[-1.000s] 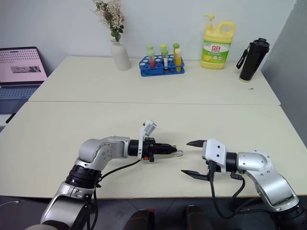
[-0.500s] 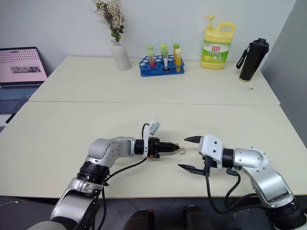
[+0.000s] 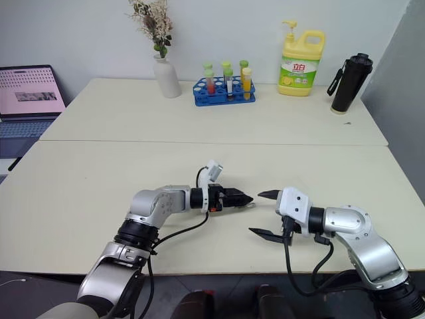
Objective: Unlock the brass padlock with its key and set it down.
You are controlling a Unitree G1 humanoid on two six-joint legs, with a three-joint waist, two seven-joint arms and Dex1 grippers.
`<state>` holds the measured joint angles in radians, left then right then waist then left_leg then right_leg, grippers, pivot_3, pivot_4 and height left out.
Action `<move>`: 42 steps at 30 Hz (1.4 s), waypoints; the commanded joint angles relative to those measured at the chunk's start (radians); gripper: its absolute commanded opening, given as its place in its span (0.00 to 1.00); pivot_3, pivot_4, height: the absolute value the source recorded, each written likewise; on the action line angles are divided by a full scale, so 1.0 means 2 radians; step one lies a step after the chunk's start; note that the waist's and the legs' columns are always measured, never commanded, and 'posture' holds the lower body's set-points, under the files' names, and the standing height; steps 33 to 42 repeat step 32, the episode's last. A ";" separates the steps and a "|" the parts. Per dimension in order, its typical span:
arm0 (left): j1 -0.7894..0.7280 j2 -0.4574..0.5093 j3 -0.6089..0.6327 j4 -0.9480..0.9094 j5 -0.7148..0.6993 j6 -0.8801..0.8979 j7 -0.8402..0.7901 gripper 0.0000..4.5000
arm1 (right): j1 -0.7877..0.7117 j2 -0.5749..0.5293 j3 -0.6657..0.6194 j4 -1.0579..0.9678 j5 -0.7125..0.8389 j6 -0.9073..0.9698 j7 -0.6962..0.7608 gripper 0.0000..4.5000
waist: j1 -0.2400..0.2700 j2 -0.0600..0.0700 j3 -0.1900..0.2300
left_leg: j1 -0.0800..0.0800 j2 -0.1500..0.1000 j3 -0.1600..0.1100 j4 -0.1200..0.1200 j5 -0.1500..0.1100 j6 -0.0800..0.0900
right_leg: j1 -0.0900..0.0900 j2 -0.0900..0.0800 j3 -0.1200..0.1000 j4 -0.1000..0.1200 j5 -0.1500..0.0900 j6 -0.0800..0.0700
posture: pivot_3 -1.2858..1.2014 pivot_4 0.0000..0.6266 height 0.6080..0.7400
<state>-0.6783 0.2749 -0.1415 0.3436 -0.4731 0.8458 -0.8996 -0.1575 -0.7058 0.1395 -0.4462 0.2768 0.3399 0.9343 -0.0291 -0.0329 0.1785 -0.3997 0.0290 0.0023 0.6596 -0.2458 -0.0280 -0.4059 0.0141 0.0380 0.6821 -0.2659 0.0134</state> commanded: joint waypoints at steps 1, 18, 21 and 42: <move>-0.007 0.012 0.025 -0.034 0.012 -0.051 0.010 0.99 | 0.003 -0.006 -0.018 -0.022 0.009 0.004 -0.004 1.00 | 0.000 0.000 0.000 | 0.000 0.000 0.000 0.000 0.000 0.000 | 0.000 0.000 0.000 0.000 0.000 0.000 | 0.52 0.24 1.00; 0.211 0.251 0.098 -0.360 0.037 -0.208 -0.066 0.99 | 0.020 -0.051 -0.071 0.014 0.031 0.007 0.027 1.00 | 0.001 0.000 0.000 | 0.000 0.001 0.001 -0.001 0.000 0.000 | 0.000 -0.002 0.001 -0.001 0.000 0.000 | 0.52 0.24 1.00; 0.245 0.270 0.100 -0.381 0.025 -0.194 -0.076 0.99 | 0.020 -0.065 -0.068 0.026 0.034 0.007 0.047 1.00 | 0.002 0.000 0.000 | 0.000 0.001 0.000 -0.001 0.000 0.001 | 0.000 -0.002 0.000 -0.001 0.000 0.000 | 0.52 0.24 1.00; 0.277 0.278 0.087 -0.386 0.037 -0.219 -0.080 0.99 | -0.004 -0.066 -0.048 0.049 0.029 0.000 0.072 1.00 | 0.001 0.000 0.000 | 0.000 0.002 0.001 -0.001 -0.001 0.001 | 0.000 -0.003 0.000 -0.001 0.000 0.000 | 0.52 0.24 1.00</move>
